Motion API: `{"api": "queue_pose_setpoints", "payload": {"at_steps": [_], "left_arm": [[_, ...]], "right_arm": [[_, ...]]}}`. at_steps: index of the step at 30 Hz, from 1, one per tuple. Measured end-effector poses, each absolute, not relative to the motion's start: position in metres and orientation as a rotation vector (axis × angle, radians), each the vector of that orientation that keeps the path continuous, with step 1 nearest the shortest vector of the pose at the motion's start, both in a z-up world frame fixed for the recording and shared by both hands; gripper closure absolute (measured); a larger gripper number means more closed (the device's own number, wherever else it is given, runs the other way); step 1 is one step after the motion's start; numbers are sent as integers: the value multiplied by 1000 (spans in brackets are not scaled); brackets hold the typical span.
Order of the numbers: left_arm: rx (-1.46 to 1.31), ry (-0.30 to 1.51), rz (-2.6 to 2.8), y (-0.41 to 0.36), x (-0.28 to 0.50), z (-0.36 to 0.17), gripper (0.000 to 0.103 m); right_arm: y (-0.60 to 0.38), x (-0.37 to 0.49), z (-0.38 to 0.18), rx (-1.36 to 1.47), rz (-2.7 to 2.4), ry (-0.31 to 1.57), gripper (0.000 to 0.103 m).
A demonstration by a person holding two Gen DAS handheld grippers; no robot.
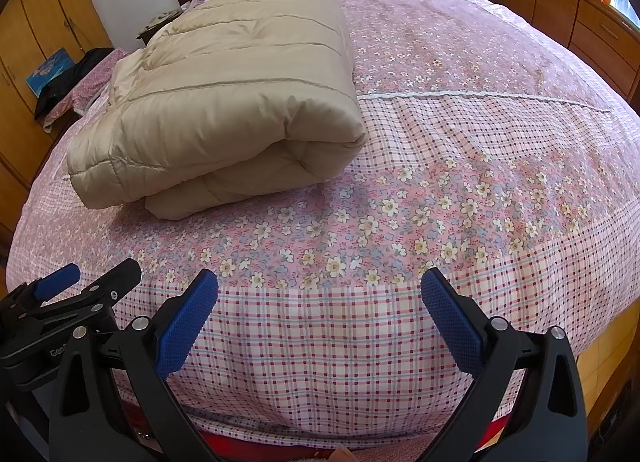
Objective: Fold large clothes
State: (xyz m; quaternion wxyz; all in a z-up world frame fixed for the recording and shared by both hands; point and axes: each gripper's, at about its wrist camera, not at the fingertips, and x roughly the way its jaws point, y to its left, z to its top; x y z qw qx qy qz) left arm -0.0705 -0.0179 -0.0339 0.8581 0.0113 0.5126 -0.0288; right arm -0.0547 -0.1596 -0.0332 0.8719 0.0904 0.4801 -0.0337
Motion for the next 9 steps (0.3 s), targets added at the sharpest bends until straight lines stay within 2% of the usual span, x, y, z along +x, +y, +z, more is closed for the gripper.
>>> {"api": "queue_pose_setpoints", "payload": {"at_steps": [9], "left_arm": [[27,1100,-74,-16,-71,-37,4]], "right_arm": [[-167,-54,-29,154,-84,991,5]]}}
